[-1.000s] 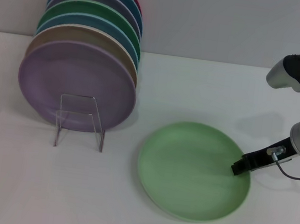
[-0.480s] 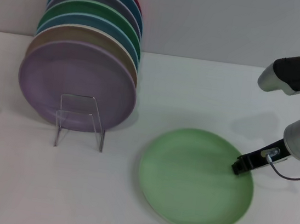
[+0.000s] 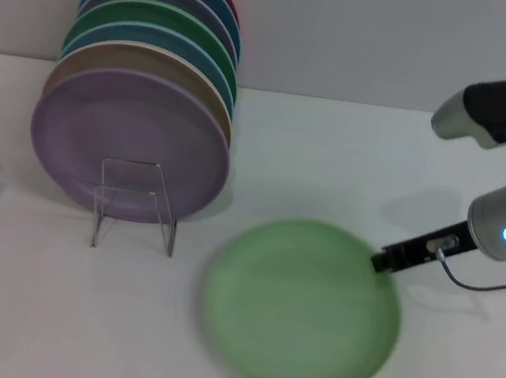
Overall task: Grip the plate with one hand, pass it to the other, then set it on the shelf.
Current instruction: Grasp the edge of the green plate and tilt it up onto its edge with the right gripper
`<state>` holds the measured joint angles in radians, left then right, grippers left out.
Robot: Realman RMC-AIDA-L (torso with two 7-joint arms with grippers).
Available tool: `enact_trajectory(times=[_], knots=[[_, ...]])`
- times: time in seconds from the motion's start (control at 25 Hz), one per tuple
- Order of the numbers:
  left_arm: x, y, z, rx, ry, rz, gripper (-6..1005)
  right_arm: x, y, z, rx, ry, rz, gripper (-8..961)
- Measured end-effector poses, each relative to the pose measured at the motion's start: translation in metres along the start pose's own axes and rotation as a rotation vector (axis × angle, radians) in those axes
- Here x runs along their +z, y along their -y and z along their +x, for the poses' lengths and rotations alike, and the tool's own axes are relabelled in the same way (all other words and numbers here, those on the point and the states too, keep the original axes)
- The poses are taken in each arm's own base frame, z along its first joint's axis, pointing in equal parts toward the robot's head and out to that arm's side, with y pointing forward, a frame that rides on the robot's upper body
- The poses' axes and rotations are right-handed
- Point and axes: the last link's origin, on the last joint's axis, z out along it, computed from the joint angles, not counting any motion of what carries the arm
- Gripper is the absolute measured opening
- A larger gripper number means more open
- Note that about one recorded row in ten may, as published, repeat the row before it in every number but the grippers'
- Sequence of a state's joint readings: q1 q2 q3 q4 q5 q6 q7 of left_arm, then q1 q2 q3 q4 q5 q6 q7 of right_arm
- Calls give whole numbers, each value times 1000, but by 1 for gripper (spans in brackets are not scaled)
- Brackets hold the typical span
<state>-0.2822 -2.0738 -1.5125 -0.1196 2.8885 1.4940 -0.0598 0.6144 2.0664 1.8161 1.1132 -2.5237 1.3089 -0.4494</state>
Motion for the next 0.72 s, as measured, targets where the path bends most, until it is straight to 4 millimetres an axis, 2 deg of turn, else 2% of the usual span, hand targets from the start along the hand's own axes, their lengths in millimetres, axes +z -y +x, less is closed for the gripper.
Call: enact_trajectory(times=[0.12,0.4,0.52,0.72], knots=[[0,-1,1,-1,-8,-1,831,-9,-5,-5,-19,54,-28,66],[-2,0,7,-4,-45,2,831,-16,-7,-4,-24,82,-40,-2],[-1,-1,8,-5,-51,2,831,-23,3,-3,50,101,-68,23],[2,-2,9,-7,-59,-1,831,-38,8,-2,87,107,-75,65]])
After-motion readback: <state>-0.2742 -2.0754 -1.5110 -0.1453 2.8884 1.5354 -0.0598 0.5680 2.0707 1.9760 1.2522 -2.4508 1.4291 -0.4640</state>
